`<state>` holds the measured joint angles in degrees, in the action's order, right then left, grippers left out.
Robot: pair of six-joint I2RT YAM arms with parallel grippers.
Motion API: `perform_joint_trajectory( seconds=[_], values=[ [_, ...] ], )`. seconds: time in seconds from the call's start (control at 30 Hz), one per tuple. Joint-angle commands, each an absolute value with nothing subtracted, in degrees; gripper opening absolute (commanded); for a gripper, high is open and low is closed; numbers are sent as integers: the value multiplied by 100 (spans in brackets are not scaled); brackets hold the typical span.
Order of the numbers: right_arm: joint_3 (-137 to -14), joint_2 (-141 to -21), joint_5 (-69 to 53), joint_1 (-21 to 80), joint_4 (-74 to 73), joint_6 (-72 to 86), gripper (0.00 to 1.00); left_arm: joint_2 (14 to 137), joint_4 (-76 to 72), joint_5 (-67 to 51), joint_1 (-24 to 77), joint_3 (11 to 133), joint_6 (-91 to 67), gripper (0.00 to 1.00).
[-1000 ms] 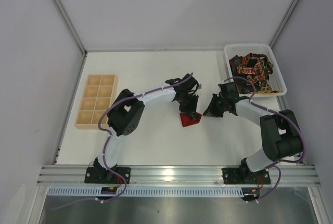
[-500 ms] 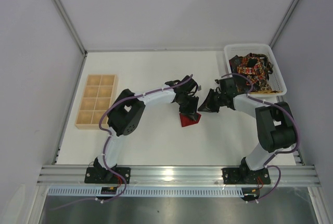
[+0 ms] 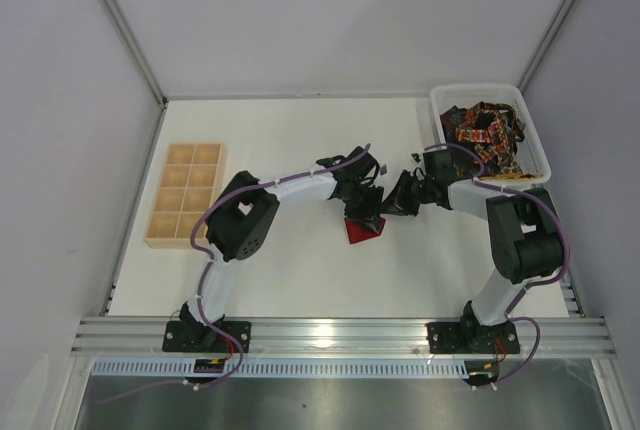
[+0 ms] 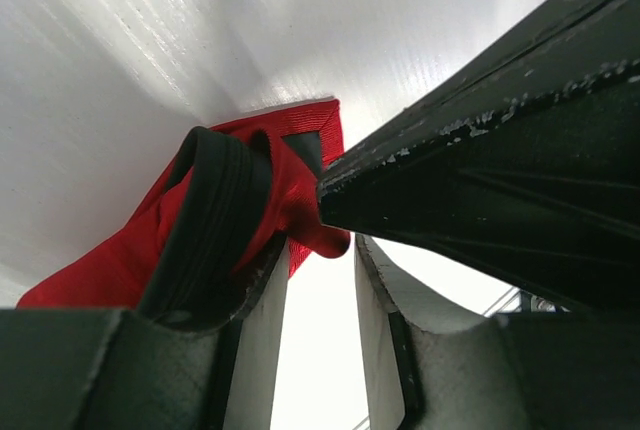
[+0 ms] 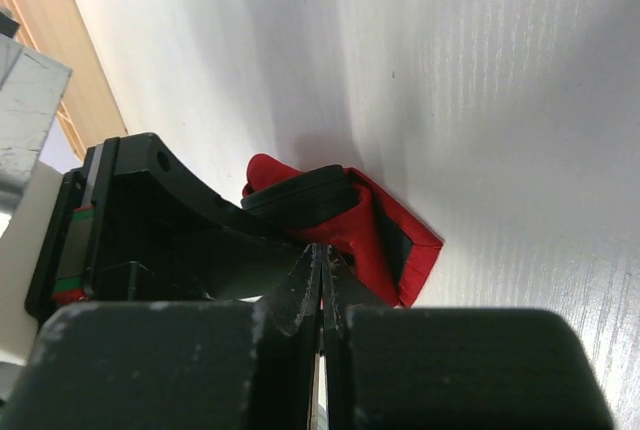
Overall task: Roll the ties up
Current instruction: Roll the tie
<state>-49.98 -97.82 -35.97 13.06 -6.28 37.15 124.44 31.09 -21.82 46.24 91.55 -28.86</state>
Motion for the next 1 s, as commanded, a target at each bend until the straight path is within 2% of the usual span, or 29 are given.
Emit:
perform_joint_trajectory(
  seconds=[0.0,0.13,0.6,0.97],
  values=[
    [-5141,-9782,-3884,1239,-466,3701,0,12305,2997,-2109,4605,8965,-2804,40],
    [-5212,-9852,-4016,1213,-606,3542,0,12234,2900,-2092,4597,8842,-2760,43],
    [-5239,-10239,-4535,1204,-800,3103,0,12217,2698,-2074,4605,8640,-2672,42],
    [-5142,-10389,-4114,1213,-800,3006,0,12155,2707,-2118,4597,8657,-2663,45]
  ],
)
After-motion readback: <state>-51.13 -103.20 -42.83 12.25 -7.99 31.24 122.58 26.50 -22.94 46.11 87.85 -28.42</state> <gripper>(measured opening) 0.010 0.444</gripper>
